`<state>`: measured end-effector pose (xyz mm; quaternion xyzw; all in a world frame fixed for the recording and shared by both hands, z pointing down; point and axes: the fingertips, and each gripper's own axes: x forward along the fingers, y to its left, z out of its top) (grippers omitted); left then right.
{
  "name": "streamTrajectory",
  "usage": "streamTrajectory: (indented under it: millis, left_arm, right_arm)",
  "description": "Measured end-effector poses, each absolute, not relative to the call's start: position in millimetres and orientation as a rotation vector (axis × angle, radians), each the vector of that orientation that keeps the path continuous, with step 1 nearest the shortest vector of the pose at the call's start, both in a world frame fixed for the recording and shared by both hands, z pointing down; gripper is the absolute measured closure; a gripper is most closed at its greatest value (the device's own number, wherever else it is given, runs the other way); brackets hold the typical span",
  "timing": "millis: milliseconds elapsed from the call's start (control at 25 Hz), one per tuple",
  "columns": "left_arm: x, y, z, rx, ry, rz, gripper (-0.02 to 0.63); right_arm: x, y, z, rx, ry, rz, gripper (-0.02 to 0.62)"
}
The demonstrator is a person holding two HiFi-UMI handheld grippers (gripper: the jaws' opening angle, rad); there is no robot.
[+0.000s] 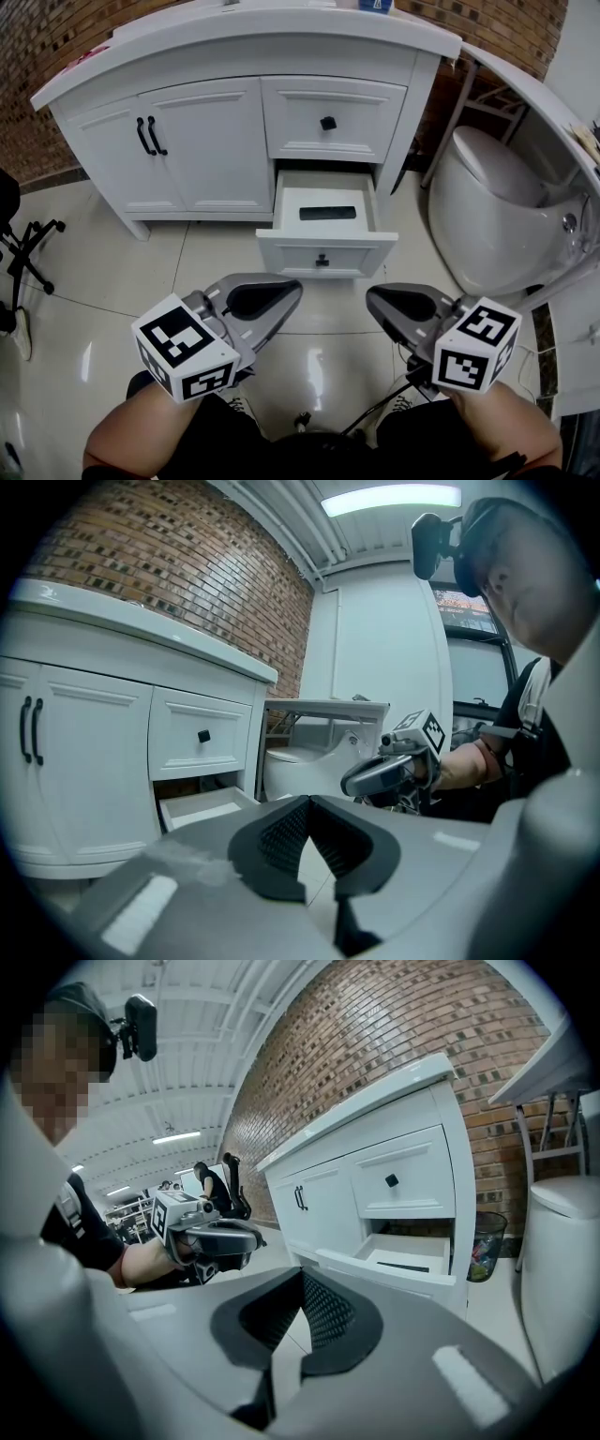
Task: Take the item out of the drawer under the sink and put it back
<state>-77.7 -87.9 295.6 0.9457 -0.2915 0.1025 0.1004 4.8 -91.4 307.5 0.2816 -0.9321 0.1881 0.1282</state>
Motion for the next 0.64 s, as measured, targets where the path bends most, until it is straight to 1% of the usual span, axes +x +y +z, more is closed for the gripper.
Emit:
streamTrajectory:
  millis: [640]
  left_arm:
    - [-76.5, -88.3, 298.7, 2.800, -0.867, 0.324, 0.600]
  right_arm:
    - [4.8, -92.1, 307.6, 0.814, -2.712, 0.532, 0.594]
